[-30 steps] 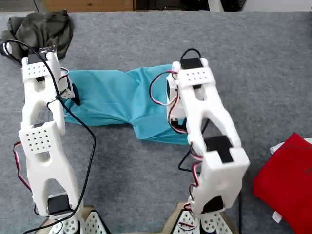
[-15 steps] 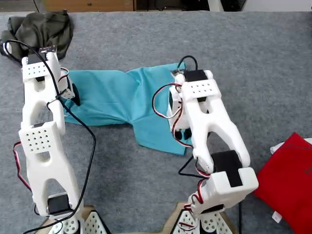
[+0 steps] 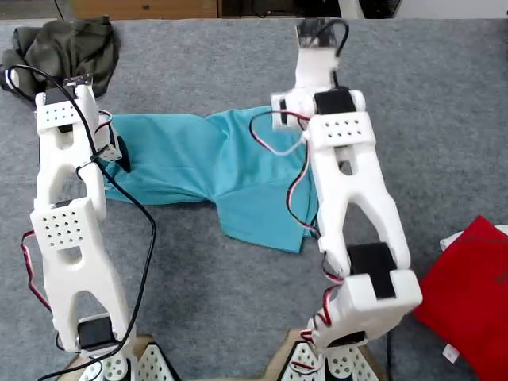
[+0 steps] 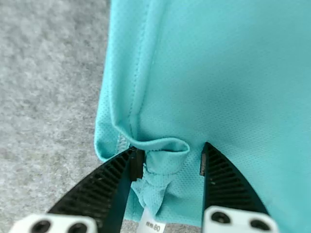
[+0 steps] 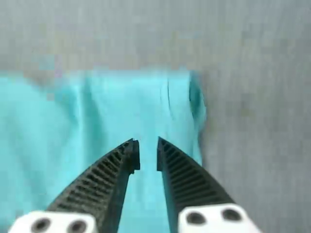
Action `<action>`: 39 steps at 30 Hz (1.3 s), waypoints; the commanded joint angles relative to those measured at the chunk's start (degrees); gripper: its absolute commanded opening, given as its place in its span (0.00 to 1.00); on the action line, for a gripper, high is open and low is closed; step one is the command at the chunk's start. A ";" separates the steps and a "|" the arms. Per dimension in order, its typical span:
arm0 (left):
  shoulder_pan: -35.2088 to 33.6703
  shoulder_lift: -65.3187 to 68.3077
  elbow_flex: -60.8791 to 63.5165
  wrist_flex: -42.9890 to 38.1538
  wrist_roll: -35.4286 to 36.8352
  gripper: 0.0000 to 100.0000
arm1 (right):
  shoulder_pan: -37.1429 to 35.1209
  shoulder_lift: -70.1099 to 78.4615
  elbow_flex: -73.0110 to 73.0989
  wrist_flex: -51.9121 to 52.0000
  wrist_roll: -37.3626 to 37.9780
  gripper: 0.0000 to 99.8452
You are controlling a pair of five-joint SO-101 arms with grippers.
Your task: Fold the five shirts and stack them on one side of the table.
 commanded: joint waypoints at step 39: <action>1.14 0.04 -1.67 -2.46 -0.26 0.21 | -0.40 48.57 -70.90 45.10 -6.07 0.26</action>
